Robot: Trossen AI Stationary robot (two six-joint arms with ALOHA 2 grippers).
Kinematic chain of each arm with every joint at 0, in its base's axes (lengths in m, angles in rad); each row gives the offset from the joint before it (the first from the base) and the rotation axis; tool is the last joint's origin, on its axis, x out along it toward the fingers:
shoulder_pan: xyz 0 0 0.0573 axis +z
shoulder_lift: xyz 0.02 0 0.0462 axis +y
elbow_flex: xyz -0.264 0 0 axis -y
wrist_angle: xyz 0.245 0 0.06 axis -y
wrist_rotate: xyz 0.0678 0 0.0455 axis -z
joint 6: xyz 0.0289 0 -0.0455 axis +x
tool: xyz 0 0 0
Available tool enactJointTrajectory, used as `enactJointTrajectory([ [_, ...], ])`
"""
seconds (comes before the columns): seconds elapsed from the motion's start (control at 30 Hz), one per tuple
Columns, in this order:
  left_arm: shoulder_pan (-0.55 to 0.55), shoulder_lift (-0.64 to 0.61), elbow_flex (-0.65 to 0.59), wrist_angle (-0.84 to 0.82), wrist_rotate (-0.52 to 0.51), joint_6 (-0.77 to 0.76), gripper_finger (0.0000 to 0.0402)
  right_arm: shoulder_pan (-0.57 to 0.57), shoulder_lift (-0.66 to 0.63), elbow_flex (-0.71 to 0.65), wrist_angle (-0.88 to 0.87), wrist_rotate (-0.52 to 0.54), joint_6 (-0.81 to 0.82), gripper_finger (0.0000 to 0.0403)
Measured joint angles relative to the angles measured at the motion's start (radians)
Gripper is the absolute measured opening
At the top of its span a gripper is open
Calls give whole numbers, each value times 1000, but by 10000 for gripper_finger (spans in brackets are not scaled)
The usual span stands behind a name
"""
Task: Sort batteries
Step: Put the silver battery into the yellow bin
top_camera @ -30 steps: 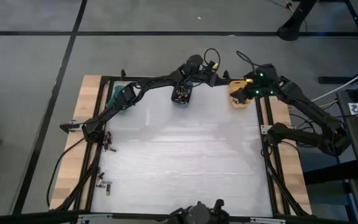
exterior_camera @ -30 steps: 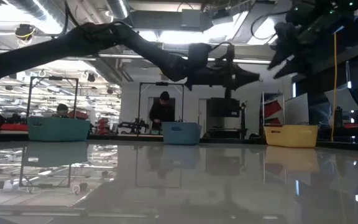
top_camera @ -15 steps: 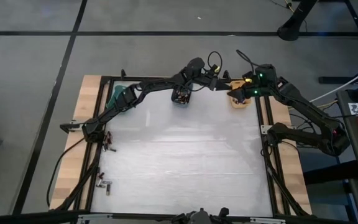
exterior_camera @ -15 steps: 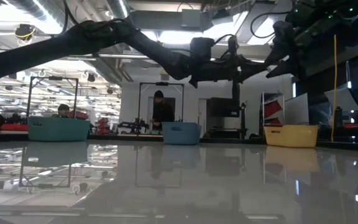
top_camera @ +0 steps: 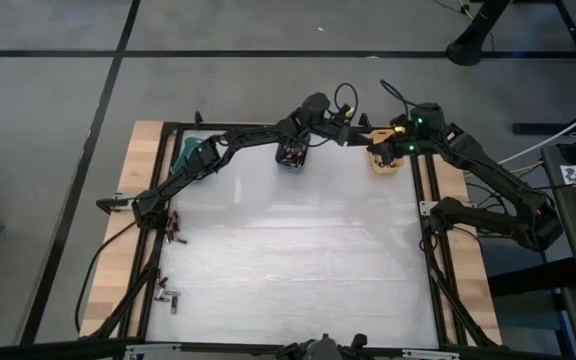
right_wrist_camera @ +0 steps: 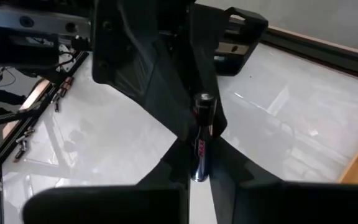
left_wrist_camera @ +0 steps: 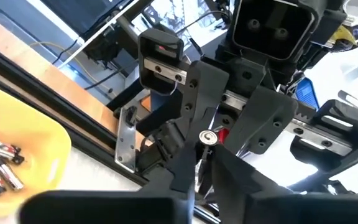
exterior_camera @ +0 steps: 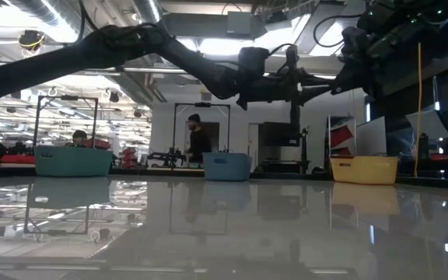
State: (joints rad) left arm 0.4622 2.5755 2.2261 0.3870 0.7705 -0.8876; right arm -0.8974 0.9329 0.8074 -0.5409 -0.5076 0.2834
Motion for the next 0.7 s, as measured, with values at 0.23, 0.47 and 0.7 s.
enactJointTrajectory([
  [0.23, 18, -4, 0, -117, -25, 37, 135, 0, 0, 0, -14, 47, -16, 28],
  [0.47, 130, -4, -1, -264, 46, 92, 177, -21, 17, 0, -137, 270, -33, 28],
  [0.7, 167, -72, -2, -405, 93, 207, 161, -95, 195, 0, -177, 341, -25, 28],
])
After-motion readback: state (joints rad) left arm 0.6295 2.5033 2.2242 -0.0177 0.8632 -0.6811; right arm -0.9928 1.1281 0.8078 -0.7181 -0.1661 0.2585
